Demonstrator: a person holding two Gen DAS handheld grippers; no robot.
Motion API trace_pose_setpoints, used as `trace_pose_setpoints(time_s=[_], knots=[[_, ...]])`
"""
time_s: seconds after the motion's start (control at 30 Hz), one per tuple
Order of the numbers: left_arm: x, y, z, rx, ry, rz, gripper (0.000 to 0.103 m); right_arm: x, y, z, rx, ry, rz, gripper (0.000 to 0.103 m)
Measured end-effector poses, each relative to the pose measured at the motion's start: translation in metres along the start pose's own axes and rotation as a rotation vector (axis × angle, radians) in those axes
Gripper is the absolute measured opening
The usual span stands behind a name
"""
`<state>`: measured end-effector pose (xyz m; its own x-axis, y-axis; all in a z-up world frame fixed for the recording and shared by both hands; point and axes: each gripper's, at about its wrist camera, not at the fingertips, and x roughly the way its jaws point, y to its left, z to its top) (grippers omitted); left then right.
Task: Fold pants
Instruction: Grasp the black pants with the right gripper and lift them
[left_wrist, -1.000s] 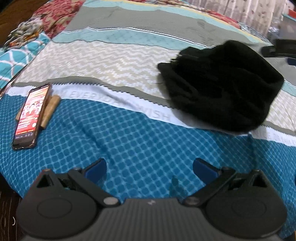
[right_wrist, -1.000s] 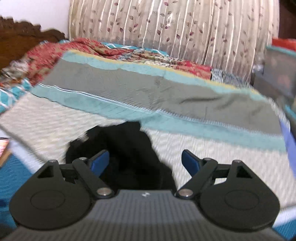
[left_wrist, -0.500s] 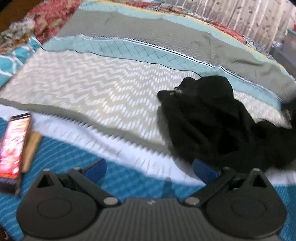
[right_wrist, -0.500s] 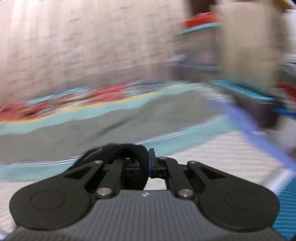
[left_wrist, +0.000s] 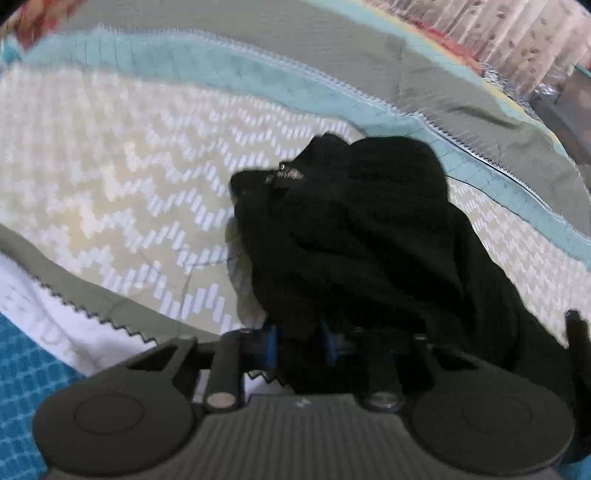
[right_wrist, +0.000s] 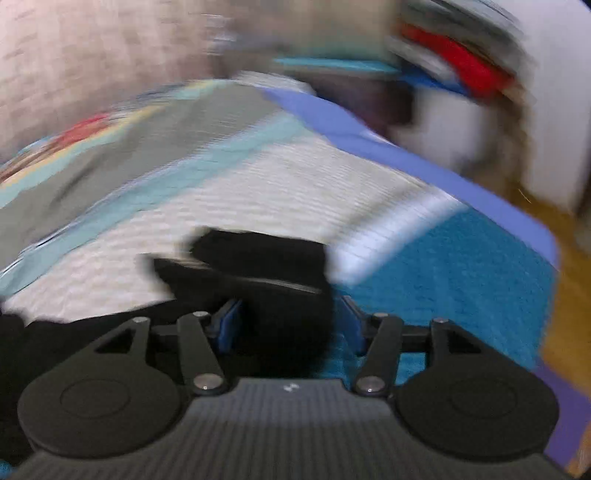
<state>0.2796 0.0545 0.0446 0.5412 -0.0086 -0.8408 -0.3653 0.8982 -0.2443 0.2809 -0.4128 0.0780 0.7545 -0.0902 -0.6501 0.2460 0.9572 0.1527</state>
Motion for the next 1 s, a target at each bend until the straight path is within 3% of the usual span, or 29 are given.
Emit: trace_pose_setpoints(time_s=[0.1,0.2,0.3,0.33,0.4,0.47,0.53,0.57,0.6,0.63,0.73,0.87,1.0], knots=[[-0.029,-0.004,-0.018,0.030,-0.064,-0.018,0.014,0.014,0.051,0.004,-0.032,0.080,0.277,0.060],[-0.072,0.002,-0.043,0.058,-0.118,-0.094,0.002,0.029,0.121,-0.001,-0.091,0.203,0.560,0.059],[-0.116,0.011,-0.074,0.107,-0.162,-0.167,0.003,0.043,0.182,-0.012,-0.148,0.315,0.735,0.061],[-0.125,0.013,-0.087,0.137,-0.167,-0.169,0.003,0.048,0.203,-0.019,-0.172,0.345,0.765,0.064],[-0.128,0.018,-0.104,0.182,-0.137,-0.144,0.009,0.058,0.235,-0.032,-0.237,0.358,0.728,0.069],[-0.120,0.023,-0.111,0.198,-0.111,-0.083,0.028,0.072,0.263,-0.041,-0.277,0.356,0.671,0.070],[-0.112,0.031,-0.106,0.152,-0.100,-0.053,0.061,0.093,0.274,-0.042,-0.279,0.375,0.623,0.073],[-0.109,0.036,-0.101,0.121,-0.106,-0.063,0.065,0.102,0.276,-0.044,-0.270,0.416,0.613,0.068],[-0.107,0.040,-0.095,0.092,-0.112,-0.068,0.072,0.106,0.283,-0.046,-0.258,0.477,0.633,0.020],[-0.107,0.043,-0.090,0.070,-0.127,-0.075,0.077,0.107,0.291,-0.039,-0.252,0.517,0.656,0.010],[-0.105,0.047,-0.077,0.039,-0.187,-0.078,0.085,0.073,0.310,0.011,-0.286,0.350,0.764,0.009],[-0.091,0.042,-0.055,0.050,-0.207,-0.050,0.086,0.073,0.340,0.082,-0.160,0.297,0.815,0.009],[-0.085,0.038,-0.035,0.038,-0.230,-0.067,0.087,0.058,0.369,0.113,-0.148,0.252,0.904,0.009]])
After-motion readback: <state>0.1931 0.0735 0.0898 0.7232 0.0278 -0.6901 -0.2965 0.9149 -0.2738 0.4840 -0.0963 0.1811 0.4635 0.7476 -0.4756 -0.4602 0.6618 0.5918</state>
